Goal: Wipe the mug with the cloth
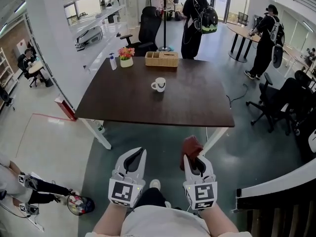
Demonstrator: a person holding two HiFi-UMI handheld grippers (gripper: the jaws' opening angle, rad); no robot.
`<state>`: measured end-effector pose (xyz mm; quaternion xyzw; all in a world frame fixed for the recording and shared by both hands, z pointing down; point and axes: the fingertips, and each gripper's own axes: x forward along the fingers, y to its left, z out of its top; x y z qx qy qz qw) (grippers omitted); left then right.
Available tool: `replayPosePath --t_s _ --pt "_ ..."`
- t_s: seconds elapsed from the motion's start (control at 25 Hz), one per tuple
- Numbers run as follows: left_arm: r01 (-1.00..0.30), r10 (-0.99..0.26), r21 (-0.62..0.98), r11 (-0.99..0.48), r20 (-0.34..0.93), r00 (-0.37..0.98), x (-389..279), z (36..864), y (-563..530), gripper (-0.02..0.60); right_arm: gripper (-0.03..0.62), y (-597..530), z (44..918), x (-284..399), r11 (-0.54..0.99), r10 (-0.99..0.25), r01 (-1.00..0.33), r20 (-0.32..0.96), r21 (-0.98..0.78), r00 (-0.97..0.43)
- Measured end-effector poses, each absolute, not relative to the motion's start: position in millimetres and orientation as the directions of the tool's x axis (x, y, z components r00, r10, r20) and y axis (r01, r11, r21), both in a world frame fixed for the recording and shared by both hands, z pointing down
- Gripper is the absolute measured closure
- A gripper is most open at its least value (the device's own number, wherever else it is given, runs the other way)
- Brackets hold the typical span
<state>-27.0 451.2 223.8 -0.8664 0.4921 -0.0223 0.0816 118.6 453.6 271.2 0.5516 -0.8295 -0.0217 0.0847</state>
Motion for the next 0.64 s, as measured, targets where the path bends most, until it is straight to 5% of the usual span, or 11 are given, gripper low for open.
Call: replayPosePath --t_s 0.64 --pt "-0.860 -0.873 -0.188 -0.474 -0.025 0.487 -34.8 229.2 467.0 0.581 0.516 470.8 268.0 122.6 0.402 -0.912 -0.914 0.115 0.060 -0.393"
